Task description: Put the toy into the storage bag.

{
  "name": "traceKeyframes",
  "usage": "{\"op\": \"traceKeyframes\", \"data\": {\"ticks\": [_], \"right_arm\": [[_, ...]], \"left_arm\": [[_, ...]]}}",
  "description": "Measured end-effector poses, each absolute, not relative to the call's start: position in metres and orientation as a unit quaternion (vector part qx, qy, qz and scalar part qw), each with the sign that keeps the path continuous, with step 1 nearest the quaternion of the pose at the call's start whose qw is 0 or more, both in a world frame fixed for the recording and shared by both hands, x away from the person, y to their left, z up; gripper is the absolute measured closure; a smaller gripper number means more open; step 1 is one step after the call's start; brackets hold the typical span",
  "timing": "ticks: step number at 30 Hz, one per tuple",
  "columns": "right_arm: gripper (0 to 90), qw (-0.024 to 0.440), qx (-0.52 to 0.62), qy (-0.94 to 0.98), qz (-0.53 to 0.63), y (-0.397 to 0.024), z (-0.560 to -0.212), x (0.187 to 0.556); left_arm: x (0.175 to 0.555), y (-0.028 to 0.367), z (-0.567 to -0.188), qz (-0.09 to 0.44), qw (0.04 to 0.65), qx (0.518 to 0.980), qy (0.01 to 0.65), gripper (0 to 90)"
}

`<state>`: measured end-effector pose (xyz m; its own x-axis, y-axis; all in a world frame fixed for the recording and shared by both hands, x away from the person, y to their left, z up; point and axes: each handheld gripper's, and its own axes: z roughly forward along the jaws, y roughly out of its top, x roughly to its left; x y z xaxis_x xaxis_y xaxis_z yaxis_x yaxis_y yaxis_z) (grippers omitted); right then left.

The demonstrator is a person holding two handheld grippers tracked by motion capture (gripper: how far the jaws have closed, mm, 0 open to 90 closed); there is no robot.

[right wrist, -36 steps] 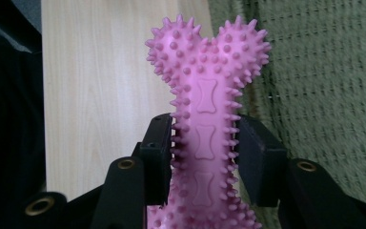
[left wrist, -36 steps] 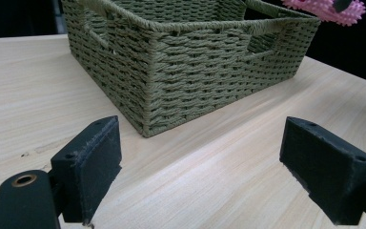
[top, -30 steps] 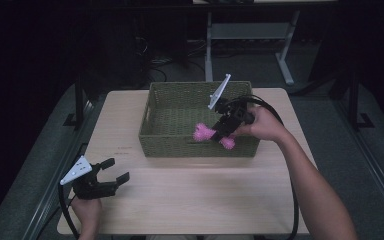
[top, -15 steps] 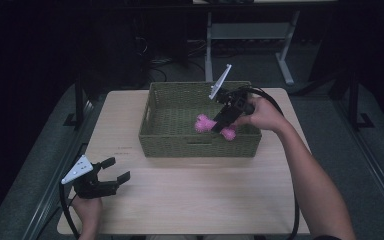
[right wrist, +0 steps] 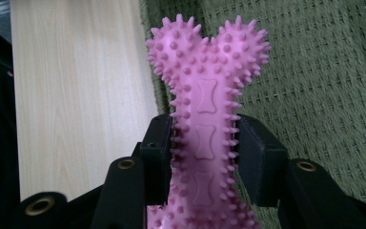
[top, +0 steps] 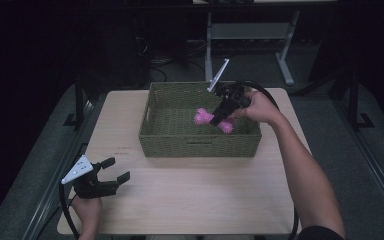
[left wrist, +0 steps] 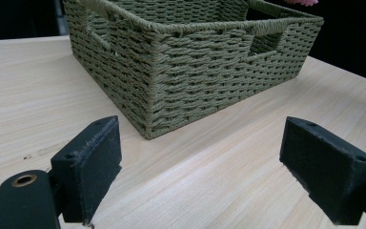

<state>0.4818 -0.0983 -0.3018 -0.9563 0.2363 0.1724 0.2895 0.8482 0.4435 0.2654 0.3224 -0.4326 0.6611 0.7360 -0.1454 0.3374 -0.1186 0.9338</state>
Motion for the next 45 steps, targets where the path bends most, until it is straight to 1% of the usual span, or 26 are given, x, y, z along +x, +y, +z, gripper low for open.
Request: {"op": "traceKeyframes", "data": {"ticks": [14, 38, 45], "right_arm": [[57.9, 0.059, -0.154, -0.959, -0.231, -0.096, -0.317, 0.500], [57.8, 0.067, -0.164, -0.959, -0.219, -0.089, -0.338, 0.509], [57.7, 0.071, -0.167, -0.959, -0.219, -0.086, -0.350, 0.511]], "left_arm": [[0.266, 0.324, -0.433, 0.180, 0.553, 0.724, 0.372, 13.4], [0.265, 0.324, -0.433, 0.177, 0.555, 0.723, 0.371, 13.5], [0.265, 0.324, -0.433, 0.177, 0.556, 0.723, 0.371, 13.5]]}}
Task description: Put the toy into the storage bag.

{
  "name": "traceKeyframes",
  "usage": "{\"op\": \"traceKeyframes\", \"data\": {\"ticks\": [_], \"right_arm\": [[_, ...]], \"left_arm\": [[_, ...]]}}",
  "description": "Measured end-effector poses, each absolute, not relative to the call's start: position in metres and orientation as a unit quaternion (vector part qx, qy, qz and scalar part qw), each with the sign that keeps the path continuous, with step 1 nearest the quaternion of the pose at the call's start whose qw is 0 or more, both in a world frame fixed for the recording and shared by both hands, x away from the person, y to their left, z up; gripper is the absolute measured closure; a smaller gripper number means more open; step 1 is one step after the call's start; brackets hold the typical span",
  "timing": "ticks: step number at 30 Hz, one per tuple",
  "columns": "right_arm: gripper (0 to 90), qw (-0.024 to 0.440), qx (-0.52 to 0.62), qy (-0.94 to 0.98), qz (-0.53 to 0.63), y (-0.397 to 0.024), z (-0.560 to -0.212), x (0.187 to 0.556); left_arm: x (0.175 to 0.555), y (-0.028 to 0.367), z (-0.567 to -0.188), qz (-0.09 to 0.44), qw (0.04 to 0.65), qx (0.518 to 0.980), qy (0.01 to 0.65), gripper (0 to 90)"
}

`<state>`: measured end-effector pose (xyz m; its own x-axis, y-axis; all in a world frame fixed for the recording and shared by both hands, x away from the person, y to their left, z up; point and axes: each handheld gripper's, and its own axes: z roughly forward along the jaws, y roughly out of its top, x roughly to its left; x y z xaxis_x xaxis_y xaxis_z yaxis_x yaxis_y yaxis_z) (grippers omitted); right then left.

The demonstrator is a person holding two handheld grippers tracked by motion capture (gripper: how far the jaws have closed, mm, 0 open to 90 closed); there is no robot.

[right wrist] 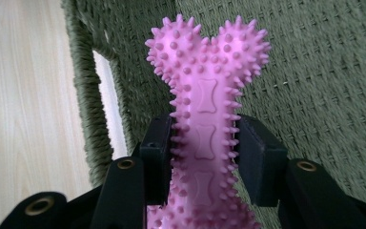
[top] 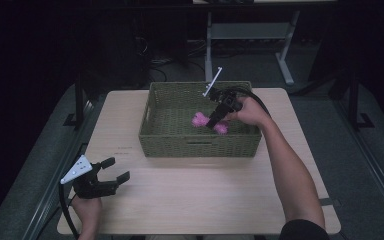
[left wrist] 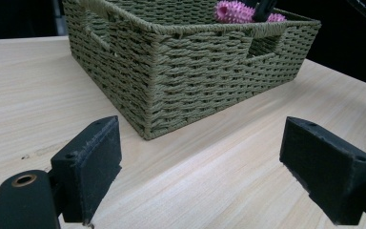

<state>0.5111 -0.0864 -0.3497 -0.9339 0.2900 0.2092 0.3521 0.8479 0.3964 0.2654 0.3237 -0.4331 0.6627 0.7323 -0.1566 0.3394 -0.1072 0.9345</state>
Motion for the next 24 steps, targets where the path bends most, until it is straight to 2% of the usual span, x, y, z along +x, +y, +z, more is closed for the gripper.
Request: {"op": "traceKeyframes", "data": {"ticks": [24], "right_arm": [[57.6, 0.080, -0.168, -0.959, -0.213, -0.080, -0.369, 0.510]], "left_arm": [[0.265, 0.322, -0.433, 0.175, 0.558, 0.723, 0.370, 13.4]]}}
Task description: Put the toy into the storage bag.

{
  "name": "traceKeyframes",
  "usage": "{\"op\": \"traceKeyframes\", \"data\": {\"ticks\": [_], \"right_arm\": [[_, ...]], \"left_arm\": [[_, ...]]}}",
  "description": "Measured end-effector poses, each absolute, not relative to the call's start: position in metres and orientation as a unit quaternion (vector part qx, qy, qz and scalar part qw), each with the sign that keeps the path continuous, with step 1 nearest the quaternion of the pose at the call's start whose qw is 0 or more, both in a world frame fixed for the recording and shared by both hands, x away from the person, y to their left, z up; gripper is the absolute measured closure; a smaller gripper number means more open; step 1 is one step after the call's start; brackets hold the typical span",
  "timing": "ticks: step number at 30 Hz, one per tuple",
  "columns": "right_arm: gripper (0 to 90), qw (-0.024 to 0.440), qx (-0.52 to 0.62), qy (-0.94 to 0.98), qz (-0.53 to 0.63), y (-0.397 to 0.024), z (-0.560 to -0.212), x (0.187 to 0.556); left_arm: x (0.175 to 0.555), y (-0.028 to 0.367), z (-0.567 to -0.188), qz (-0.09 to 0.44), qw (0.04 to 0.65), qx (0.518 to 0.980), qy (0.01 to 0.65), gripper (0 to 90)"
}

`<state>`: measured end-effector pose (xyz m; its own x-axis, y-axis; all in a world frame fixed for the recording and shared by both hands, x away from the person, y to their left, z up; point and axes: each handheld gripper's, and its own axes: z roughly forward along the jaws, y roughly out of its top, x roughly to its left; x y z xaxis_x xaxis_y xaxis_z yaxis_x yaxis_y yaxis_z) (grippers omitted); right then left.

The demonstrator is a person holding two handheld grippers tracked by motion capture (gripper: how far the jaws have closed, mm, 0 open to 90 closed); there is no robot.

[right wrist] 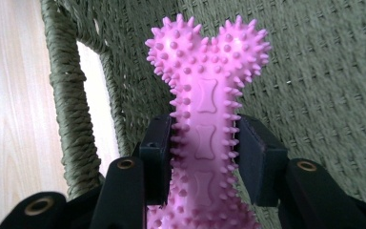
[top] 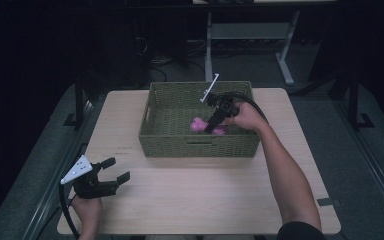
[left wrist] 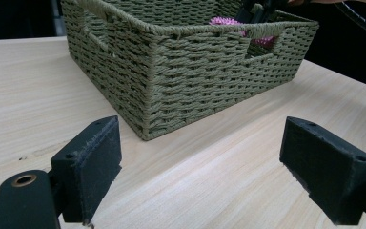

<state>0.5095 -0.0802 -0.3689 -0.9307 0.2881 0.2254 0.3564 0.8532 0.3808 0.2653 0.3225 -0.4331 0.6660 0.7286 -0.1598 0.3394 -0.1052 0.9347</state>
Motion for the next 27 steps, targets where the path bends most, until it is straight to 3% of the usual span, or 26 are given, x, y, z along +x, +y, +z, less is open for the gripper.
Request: {"op": "traceKeyframes", "data": {"ticks": [10, 15, 27], "right_arm": [[57.4, 0.074, -0.169, -0.964, -0.190, -0.075, -0.377, 0.509], [54.5, 0.105, -0.187, -0.953, -0.215, -0.076, -0.379, 0.512], [53.1, 0.095, -0.202, -0.950, -0.216, -0.084, -0.377, 0.511]], "left_arm": [[0.265, 0.323, -0.433, 0.174, 0.558, 0.722, 0.371, 13.5], [0.265, 0.323, -0.433, 0.175, 0.560, 0.721, 0.369, 13.4], [0.264, 0.322, -0.433, 0.175, 0.560, 0.721, 0.369, 13.4]]}}
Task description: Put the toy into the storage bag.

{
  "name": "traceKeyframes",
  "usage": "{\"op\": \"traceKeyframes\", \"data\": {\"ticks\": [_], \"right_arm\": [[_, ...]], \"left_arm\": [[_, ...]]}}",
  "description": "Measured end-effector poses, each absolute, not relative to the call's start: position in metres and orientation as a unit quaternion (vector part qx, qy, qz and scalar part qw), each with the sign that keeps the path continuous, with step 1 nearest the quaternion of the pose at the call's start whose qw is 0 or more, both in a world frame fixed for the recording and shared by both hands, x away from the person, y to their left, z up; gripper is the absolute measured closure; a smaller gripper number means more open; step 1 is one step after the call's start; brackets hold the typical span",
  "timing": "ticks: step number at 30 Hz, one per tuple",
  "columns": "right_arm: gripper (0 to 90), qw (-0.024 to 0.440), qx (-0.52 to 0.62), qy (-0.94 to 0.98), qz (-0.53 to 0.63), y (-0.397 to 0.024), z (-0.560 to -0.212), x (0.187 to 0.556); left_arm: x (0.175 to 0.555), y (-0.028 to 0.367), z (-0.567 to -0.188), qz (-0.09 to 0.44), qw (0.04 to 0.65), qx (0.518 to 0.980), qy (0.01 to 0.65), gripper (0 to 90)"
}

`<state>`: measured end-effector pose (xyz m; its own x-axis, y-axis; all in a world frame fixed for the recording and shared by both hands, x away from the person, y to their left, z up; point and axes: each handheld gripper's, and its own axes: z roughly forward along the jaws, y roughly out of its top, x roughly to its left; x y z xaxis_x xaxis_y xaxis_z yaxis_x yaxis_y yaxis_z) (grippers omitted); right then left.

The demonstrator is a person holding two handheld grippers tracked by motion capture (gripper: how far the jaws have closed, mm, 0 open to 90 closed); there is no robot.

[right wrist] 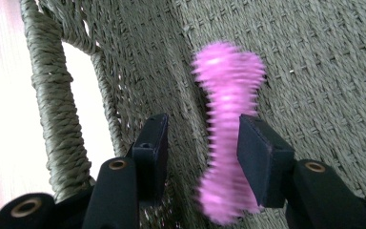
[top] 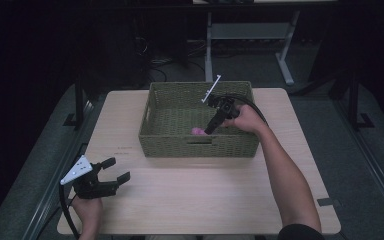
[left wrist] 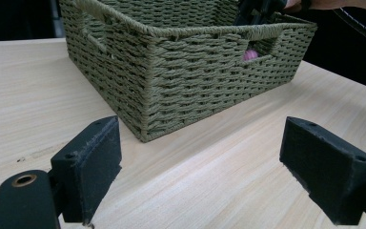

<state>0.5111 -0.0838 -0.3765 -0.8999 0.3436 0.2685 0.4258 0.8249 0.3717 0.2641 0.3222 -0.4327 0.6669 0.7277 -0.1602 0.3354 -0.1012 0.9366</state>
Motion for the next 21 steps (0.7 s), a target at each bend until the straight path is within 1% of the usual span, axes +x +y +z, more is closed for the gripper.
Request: {"op": "traceKeyframes", "data": {"ticks": [21], "right_arm": [[49.4, 0.076, -0.216, -0.944, -0.239, -0.098, -0.357, 0.504]], "left_arm": [[0.263, 0.324, -0.433, 0.176, 0.560, 0.721, 0.368, 13.4]]}}
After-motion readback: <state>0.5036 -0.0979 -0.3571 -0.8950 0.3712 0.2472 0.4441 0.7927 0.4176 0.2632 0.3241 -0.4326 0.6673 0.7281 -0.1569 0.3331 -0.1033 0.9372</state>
